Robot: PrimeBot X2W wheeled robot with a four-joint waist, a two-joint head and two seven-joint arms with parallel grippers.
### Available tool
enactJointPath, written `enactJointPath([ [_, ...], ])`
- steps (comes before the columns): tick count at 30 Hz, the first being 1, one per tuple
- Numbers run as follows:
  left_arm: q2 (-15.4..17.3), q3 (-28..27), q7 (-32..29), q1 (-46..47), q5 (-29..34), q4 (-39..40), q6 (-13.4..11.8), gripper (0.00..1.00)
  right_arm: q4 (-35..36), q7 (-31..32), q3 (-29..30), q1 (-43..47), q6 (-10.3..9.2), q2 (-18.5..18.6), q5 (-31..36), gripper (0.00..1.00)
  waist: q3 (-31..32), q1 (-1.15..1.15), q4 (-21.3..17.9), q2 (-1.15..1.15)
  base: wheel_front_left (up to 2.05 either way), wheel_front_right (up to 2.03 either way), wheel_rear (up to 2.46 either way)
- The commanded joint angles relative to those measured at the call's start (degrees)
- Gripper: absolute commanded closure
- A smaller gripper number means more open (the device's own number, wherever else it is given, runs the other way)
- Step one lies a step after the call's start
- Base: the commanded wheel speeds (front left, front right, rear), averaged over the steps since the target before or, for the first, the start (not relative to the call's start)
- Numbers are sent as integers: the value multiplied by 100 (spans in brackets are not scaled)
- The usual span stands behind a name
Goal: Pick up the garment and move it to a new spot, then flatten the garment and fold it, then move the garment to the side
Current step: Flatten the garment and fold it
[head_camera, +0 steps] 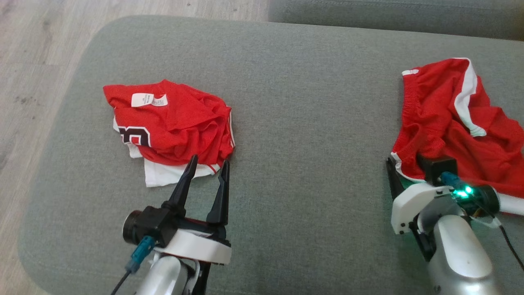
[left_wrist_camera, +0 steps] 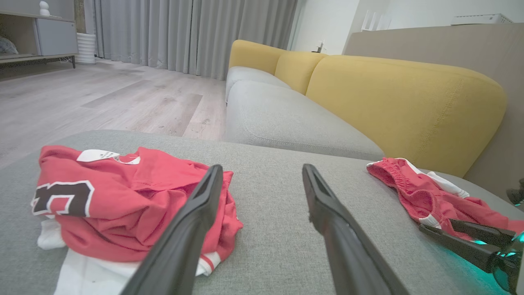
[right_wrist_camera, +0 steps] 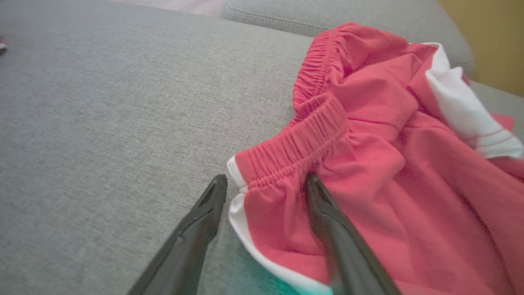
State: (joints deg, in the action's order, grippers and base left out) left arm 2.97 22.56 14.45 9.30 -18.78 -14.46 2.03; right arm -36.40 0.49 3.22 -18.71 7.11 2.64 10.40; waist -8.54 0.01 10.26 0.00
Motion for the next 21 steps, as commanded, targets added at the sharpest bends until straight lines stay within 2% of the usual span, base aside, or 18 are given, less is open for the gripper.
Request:
enactJointPath([
  [1, -9, -113, 55, 229, -37, 164, 4, 0, 72, -133, -182, -252, 37, 24, -70, 100, -9, -1, 25, 0, 0, 0, 0],
  [7, -9, -109, 55, 261, -60, 166, -29, 0, -223, -597, -800, -475, 37, 24, -475, 100, -16, -1, 26, 0, 0, 0, 0],
  [12, -9, -92, 55, 263, -69, 152, -35, 0, -252, -880, -1693, -544, 37, 24, -1000, 100, 23, -1, -3, 0, 0, 0, 0],
  [21, -9, -106, 55, 241, -74, 113, -40, 0, -3, -914, -3300, -469, 37, 24, -1830, 100, 132, -1, -34, 0, 0, 0, 0],
])
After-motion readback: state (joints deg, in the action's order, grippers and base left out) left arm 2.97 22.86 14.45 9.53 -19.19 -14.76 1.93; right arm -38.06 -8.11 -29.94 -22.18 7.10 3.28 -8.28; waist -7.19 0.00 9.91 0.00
